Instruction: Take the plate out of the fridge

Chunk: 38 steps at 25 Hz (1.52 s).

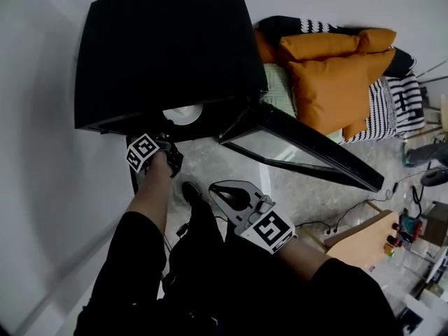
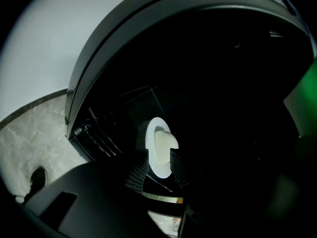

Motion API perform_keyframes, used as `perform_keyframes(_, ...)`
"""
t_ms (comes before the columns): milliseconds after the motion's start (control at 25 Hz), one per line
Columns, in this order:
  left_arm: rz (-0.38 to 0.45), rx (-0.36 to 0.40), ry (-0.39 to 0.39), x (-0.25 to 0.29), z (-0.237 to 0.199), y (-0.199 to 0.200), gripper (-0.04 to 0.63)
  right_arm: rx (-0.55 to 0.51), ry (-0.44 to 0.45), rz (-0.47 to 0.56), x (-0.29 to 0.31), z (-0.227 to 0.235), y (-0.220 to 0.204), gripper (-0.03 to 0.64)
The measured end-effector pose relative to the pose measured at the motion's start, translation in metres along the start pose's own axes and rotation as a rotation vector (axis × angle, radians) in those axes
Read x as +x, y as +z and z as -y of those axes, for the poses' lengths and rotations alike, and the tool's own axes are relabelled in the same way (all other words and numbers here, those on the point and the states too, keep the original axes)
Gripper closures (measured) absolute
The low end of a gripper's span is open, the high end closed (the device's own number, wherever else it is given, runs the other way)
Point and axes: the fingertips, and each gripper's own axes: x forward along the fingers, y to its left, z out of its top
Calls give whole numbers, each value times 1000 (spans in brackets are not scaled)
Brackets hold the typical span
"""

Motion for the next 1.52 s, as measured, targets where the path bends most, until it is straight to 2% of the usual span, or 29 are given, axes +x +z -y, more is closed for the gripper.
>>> perform_keyframes(120,-3,-45,24,4,-6,-1,474,17,-4,6,0,4,-2,607)
perform_keyframes(360,-1,-79,52,9,-12,-2,474,46,-23,-16,-6,11,-11,607)
perform_keyframes(1040,1,-98,53,21,-10,1,476,104,-50,-30,-17,28,-19,607)
perform_keyframes(1240,-26,-107,40,24,-10,-1,477,121,-67,-66,-19,31,-26,607)
perform_keyframes(1320,-46,-97,62,25,-13,-3,504,131,-77,-84,-20,32,-28,607)
perform_keyframes(1400,-58,-81,90,25,-17,-4,563,132,-81,-89,-21,32,-30,607)
perform_keyframes(1520,-62,-77,95,26,-17,-4,565,112,-79,-78,-20,33,-34,607)
